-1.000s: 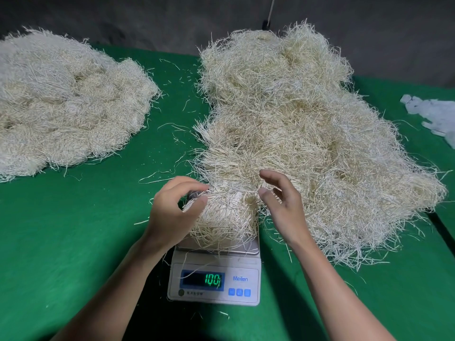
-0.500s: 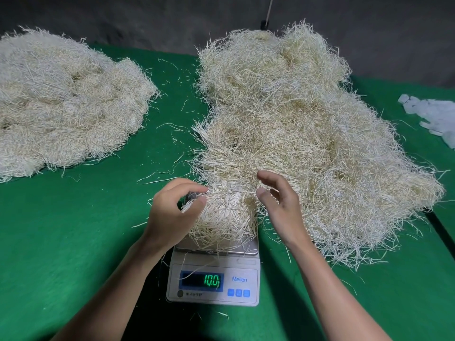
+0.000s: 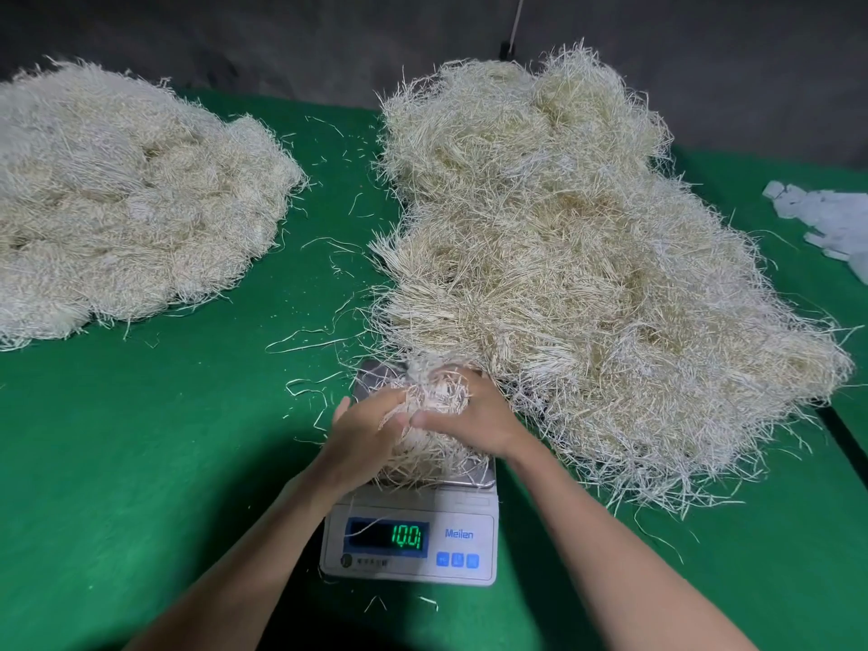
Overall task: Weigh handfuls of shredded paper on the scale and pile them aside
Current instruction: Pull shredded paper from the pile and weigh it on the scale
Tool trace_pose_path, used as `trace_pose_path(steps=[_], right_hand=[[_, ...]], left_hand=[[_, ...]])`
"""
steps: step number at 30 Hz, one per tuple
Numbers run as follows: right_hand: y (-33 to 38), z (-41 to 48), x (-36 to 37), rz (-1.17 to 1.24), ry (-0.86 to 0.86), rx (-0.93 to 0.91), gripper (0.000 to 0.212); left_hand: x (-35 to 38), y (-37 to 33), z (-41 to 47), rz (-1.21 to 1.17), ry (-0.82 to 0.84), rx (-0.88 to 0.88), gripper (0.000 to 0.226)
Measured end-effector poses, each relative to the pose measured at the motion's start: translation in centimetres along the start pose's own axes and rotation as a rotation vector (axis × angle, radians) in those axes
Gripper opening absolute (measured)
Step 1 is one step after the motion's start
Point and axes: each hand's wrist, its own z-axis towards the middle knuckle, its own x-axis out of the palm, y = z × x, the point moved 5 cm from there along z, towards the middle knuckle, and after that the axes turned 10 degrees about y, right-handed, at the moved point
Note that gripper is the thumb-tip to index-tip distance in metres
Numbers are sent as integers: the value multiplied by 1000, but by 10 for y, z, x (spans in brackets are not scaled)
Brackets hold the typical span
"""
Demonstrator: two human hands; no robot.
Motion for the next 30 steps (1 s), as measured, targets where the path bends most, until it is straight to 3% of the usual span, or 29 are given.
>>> trace_pose_path(steps=[2,6,8,10,12,14,16,18,20,22,24,26,28,30], right_hand=[[0,2,2,170,-77,15,85],[18,4,-20,379,-256,-38,70],[36,0,-37,506,-339,-84,62],[53,-2,-52,568,-411,-138,36],[71,-8,-58,480,-426,-213,33],[84,-15,-51,307,-372,-327,38],[95,-23,-40,181,-339,-417,30],[106,-25,-40,95,-386,-433,25],[108,-19,-64,76,-546,-366,34],[103,-16,-90,140,-608,-268,42],[98,-14,-87,238,-472,-297,49],[100,-19,-59,271,-339,-351,43],[103,-22,-46,245,-331,-354,50],[98,-18,-60,294,-350,-314,62]], left_hand=[[-4,-4,-2,-120,-75,32,38],[-34,-17,-11,-339,-414,24,71],[-42,-24,-15,-523,-467,7,81],[-39,-34,-12,-901,-341,-5,85],[-28,-51,4,-1415,-36,-55,93],[-36,-76,22,-1634,120,-58,98],[-49,-88,44,-1692,24,-126,61],[-50,-94,57,-1652,-158,-192,46],[-39,-97,57,-1488,-234,-241,35],[-27,-107,52,-1258,-255,-227,38],[-35,-121,53,-1196,-262,-150,42],[-51,-126,57,-1328,-264,-41,51],[-52,-124,65,-1358,-230,32,39],[-32,-123,69,-1450,-141,-2,35]])
